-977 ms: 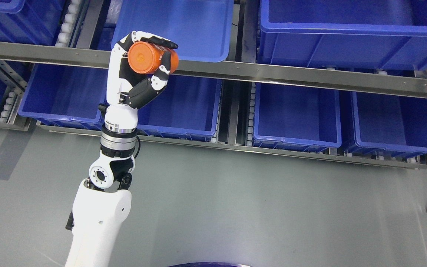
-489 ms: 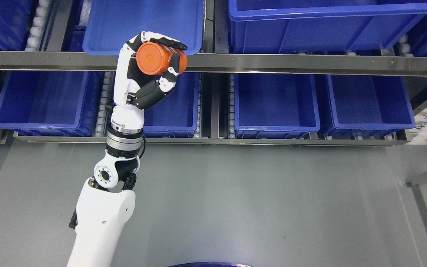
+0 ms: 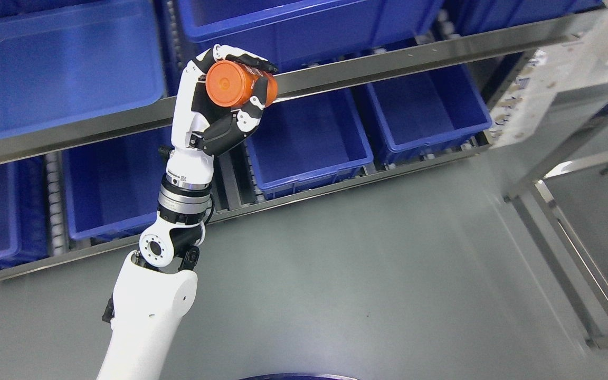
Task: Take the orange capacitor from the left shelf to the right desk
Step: 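Carry the capacitor in the left hand while turning toward the steel table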
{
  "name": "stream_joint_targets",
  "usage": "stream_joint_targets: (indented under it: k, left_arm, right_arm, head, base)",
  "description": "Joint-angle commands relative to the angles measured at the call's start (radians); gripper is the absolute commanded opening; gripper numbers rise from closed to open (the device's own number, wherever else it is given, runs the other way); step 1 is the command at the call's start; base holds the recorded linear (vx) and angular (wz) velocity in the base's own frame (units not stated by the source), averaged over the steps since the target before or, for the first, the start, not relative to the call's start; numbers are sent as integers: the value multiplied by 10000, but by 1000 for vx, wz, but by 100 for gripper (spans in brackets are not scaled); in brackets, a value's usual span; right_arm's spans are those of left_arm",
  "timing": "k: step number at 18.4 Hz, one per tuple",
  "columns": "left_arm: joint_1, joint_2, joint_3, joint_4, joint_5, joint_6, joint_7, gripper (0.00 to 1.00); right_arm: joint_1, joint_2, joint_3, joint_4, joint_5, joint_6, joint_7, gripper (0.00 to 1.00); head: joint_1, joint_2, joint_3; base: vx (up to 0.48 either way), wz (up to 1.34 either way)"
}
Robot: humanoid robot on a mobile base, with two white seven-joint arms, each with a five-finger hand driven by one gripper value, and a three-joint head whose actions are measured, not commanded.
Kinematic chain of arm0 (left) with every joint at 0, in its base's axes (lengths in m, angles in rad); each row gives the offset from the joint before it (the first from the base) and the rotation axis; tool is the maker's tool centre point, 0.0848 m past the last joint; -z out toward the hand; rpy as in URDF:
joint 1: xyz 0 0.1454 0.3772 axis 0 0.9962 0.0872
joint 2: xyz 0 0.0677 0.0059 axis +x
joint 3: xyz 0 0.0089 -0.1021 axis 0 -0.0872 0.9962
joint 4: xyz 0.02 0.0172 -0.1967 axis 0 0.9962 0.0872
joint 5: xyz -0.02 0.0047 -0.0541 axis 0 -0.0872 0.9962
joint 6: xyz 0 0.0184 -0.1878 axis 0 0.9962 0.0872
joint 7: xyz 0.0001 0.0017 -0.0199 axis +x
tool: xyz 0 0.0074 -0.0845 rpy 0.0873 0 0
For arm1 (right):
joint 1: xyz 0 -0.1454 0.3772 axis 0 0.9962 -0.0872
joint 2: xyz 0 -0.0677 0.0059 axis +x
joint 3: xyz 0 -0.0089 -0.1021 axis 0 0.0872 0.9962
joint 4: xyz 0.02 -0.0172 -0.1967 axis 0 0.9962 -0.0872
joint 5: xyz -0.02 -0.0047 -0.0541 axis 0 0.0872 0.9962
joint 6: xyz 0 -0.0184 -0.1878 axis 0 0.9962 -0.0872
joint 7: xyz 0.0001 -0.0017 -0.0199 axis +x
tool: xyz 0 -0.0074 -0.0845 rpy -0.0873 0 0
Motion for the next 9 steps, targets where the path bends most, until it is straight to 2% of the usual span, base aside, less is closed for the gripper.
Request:
stream_joint_targets:
  k: [1,9]
  left_arm:
    - [-186,175,-382,4,20,44,2,4]
    - [-264,175,-1056,20,20,121,48,4]
  right_arm:
    - [337,-175,-107,-230,0,4,0,100]
    - [337,-175,-123,-230,0,4,0,100]
  head:
    - [0,0,0]
    - [0,2,0]
  base:
    - [64,-779]
    - [139,-758]
